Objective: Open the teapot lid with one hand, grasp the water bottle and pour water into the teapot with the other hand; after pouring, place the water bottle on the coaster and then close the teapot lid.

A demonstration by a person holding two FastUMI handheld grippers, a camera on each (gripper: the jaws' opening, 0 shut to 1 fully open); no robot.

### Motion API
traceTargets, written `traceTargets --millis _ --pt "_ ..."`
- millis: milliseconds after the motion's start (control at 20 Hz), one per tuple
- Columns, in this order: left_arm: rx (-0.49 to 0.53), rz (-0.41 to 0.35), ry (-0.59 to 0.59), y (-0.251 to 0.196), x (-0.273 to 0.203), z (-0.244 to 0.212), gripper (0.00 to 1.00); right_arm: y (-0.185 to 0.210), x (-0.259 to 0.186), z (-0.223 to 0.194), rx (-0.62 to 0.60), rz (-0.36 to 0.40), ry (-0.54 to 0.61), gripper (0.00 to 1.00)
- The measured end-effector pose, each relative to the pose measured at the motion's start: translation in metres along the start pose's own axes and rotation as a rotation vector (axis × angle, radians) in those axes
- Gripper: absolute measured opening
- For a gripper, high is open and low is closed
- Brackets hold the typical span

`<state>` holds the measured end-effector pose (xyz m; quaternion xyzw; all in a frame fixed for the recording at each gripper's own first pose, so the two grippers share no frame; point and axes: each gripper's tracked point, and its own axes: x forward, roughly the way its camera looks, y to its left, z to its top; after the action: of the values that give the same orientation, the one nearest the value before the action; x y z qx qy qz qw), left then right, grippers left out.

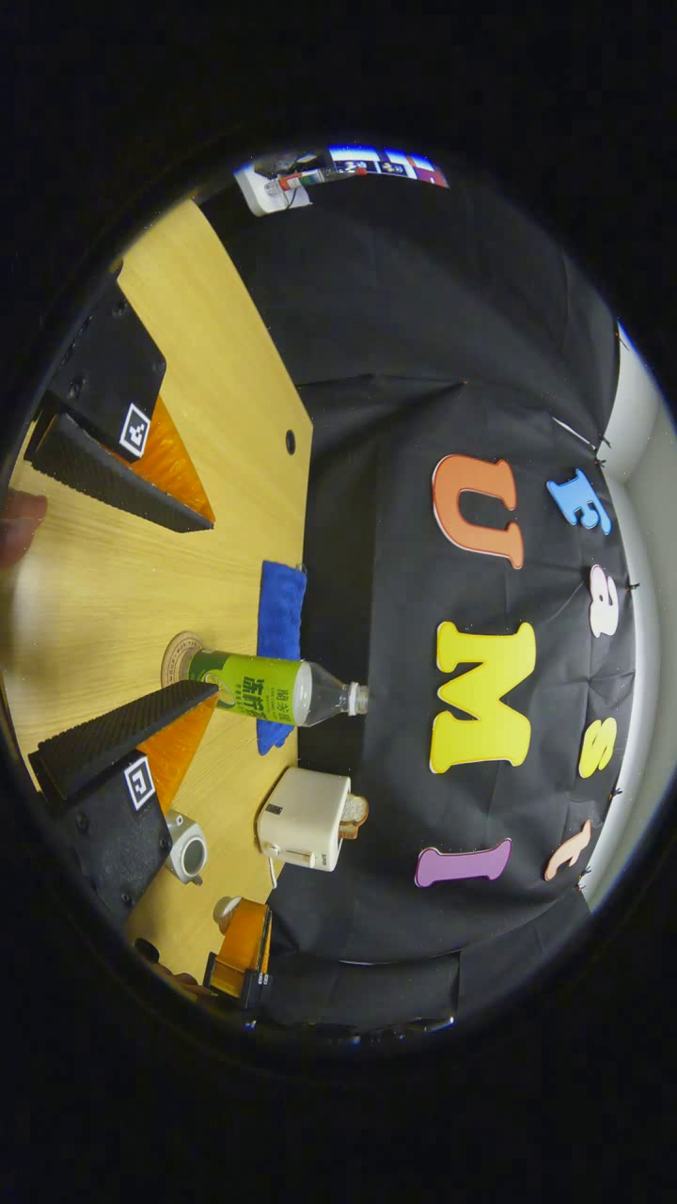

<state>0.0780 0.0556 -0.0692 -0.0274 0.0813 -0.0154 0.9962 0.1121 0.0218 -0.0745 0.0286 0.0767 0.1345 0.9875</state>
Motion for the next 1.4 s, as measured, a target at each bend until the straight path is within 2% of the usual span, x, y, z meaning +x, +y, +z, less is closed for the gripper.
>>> traceTargets --millis 200,400,1100,1350,1400 --pt "0.026 0.074 -0.048 0.025 -0.026 0.01 0.99 0.014 0.017 -0.013 -0.015 0.031 0.028 0.0" --pt "0.041 0.105 -0.068 0.036 -0.043 0.011 0.99 0.019 0.026 -0.023 -0.017 0.04 0.048 0.0" --pt "0.069 0.101 -0.083 0.032 -0.047 0.015 0.98 0.02 0.033 -0.036 -0.017 0.03 0.068 0.0" --pt "0.071 0.098 -0.087 0.028 -0.05 0.018 0.99 0.021 0.026 -0.03 -0.008 0.023 0.049 0.07" --pt "0.073 0.099 -0.092 0.027 -0.05 0.02 0.99 0.019 0.023 -0.026 -0.005 0.018 0.041 0.25"
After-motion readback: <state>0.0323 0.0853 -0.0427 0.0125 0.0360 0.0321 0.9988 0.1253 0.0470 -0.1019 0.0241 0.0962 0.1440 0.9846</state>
